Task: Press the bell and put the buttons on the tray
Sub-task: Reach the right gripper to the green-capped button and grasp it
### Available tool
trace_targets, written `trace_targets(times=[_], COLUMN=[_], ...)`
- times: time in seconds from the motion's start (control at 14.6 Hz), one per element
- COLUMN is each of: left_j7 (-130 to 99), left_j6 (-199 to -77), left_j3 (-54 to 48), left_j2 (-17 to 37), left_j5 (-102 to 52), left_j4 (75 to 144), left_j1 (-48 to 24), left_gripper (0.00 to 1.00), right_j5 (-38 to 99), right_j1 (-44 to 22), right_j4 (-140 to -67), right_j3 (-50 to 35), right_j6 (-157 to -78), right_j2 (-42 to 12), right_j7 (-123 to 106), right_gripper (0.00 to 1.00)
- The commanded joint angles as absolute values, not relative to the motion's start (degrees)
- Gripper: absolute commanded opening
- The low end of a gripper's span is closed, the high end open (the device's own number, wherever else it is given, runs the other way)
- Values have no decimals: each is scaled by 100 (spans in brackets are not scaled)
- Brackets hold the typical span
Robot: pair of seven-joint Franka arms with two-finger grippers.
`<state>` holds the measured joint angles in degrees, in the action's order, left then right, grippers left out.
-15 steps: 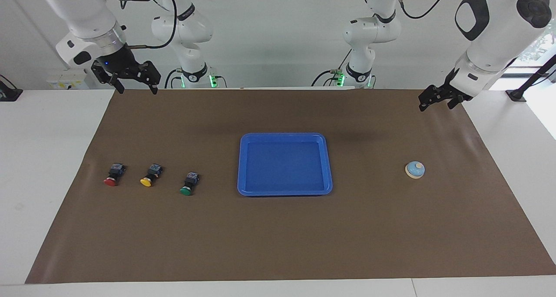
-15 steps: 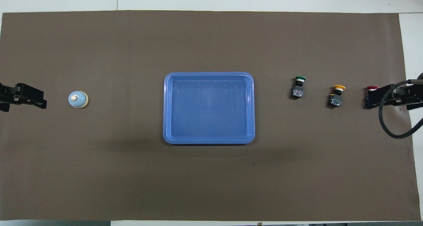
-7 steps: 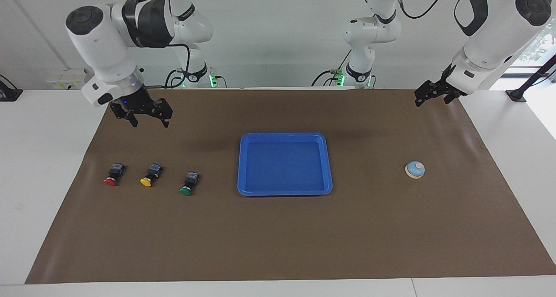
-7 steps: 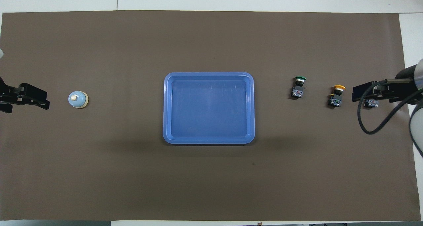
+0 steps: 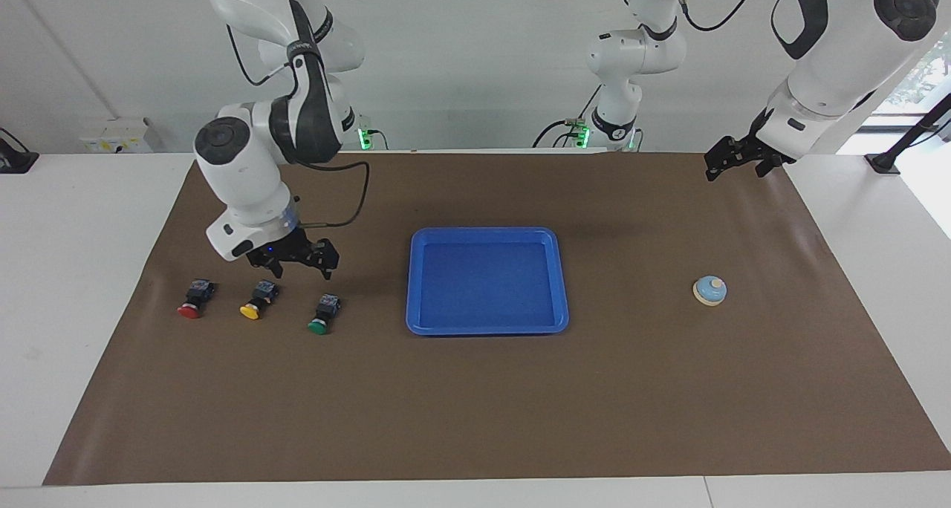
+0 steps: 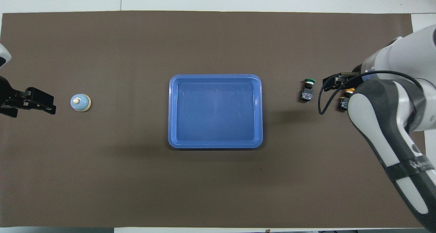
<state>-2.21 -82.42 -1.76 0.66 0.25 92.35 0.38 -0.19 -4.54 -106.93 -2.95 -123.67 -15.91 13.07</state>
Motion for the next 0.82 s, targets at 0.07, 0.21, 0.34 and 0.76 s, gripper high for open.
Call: trace_targets(times=[0.07,0.21,0.34,0.76], left_j7=[-290,-290,-290,-290], left_j6=[-8165,-8165,-8165,-8165], left_j3=[-167,-167,-158,-167], left_j2=[-18,-18,-18,-18], left_j5=[-9,-9,-9,-9], left_j4=[9220,9220,9220,9220], left_j1=[44,44,44,44], left_gripper=[100,100,100,100], right_j5=[-176,-176,-176,-246], right_j1=[-352,-369,-352,-369], right_j4=[-10696,-10696,-10696,-10854], right_j3=[-299,-299,-290,-281], right_j6=[-12647,-12761,-12849,-13016], right_j2=[-1915,-2065,-2153,-2206], right_j7=[1485,1660,1723,1740], right_gripper=[100,100,100,100])
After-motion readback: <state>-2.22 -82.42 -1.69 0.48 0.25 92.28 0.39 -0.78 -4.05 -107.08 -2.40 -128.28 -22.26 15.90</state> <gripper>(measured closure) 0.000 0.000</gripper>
